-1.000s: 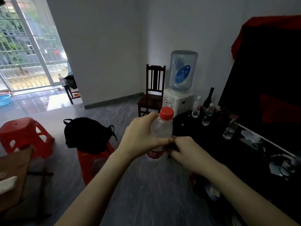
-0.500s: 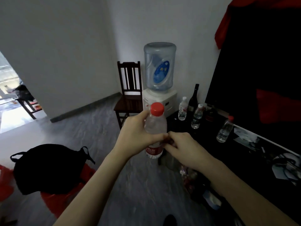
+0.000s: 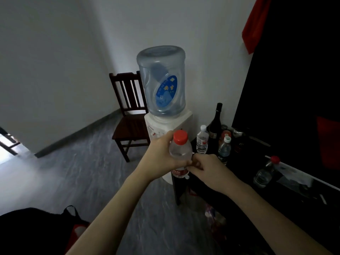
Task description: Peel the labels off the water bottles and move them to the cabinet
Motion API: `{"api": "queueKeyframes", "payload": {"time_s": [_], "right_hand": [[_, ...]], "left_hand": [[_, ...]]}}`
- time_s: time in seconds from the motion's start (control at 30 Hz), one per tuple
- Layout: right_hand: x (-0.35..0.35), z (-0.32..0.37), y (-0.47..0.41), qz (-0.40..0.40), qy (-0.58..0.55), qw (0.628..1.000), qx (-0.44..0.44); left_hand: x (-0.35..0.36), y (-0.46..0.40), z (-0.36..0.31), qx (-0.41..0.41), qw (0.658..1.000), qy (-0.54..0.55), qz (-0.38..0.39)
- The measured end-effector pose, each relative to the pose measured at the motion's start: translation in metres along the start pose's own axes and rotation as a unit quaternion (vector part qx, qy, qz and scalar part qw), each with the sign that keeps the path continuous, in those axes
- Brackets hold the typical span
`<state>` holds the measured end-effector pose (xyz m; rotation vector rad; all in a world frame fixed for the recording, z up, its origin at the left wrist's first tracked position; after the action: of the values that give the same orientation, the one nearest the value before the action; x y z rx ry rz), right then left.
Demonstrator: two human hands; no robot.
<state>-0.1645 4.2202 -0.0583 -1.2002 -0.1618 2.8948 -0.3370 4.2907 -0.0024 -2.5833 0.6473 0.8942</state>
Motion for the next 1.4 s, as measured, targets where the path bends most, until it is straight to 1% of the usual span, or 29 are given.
{"api": "queueKeyframes", "payload": {"time_s": [0.17, 0.23, 0.33, 0.53, 0.63, 0.73, 0.9, 1.13, 1.3, 1.4], "right_hand": [[0.007, -0.044, -0.044, 0.012, -0.023, 0.998, 0.052], [0.015, -0.055, -0.055, 0.017, -0.029, 0.997, 0.064], [0.03, -0.08, -0.081, 0.002, -0.048, 0.994, 0.097], [0.053, -0.121, -0.136, -0.02, -0.052, 0.979, 0.194], [0.065, -0.136, -0.158, -0.008, -0.046, 0.968, 0.246], [0.079, -0.151, -0.177, 0.001, -0.052, 0.954, 0.296], [0.104, -0.172, -0.189, 0.003, -0.059, 0.927, 0.37], [0.126, -0.203, -0.19, 0.034, -0.065, 0.888, 0.453], [0.135, -0.218, -0.186, 0.006, -0.1, 0.855, 0.508], [0.14, -0.223, -0.185, -0.033, -0.133, 0.832, 0.538]], "left_hand": [[0.021, -0.065, 0.029, 0.006, 0.998, -0.024, 0.059], [0.029, -0.081, 0.042, 0.011, 0.996, -0.049, 0.07], [0.044, -0.117, 0.07, 0.005, 0.993, -0.07, 0.095], [0.069, -0.191, 0.13, 0.013, 0.983, -0.071, 0.168], [0.084, -0.22, 0.156, 0.029, 0.973, -0.084, 0.211], [0.101, -0.242, 0.185, 0.018, 0.965, -0.059, 0.255], [0.13, -0.264, 0.226, 0.008, 0.95, -0.042, 0.309], [0.174, -0.259, 0.255, -0.009, 0.947, 0.01, 0.322], [0.196, -0.258, 0.263, -0.004, 0.938, 0.017, 0.347], [0.205, -0.262, 0.262, -0.003, 0.936, 0.01, 0.351]]}}
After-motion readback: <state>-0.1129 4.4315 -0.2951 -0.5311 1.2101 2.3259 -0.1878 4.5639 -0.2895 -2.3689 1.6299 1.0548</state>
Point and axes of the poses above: each hand's wrist, its own y-axis away from the middle knuckle, its own x-axis out of the palm, z = x × y, the point moved 1 cm from there along -y, towards the middle knuckle, and after that the axes turned 8 degrees about -x, right-handed, at the moved point
